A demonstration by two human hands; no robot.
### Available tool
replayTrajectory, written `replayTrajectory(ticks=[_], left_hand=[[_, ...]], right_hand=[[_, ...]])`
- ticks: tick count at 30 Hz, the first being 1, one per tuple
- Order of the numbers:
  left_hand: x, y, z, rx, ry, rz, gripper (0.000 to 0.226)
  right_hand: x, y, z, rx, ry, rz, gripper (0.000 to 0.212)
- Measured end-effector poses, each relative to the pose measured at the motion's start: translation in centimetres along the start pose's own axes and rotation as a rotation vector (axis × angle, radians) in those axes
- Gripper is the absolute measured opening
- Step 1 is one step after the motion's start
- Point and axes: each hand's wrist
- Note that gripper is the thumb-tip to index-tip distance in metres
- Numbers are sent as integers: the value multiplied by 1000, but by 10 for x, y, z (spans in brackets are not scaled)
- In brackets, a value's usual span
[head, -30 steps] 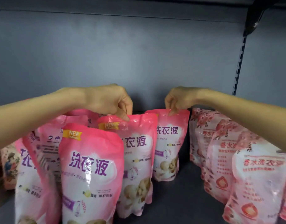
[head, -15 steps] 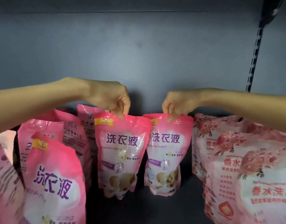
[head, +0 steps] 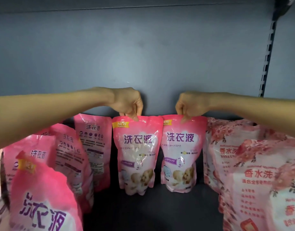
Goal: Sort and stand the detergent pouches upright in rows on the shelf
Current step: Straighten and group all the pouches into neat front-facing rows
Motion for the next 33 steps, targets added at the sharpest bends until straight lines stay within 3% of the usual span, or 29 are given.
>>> replayTrajectory(ticks=[4,11,15,20,33], left_hand=[[-4,8,1,12,69,-31,7],[-5,12,6,-6,60,-115,8],[-6,10,8,24,19,-33,10],[-10,6,3,16,46,-51,5],[-9,-16,3,30,-2,-95,12]], right_hand=[[1,-2,-10,-46,-21,13,32],[2,-2,-11,-88,14,16,29],[0,0,-10,-103,37,23,28],[4,-5,-10,-119,59,104,24],[14,-23,8,-115,43,48,16]])
Point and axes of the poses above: each hand's wrist, its own y-axis towards the middle knuckle, its own x-axis out of the back of the hand, z = x × y, and after that the axes turned 8 degrees about -z, right-handed
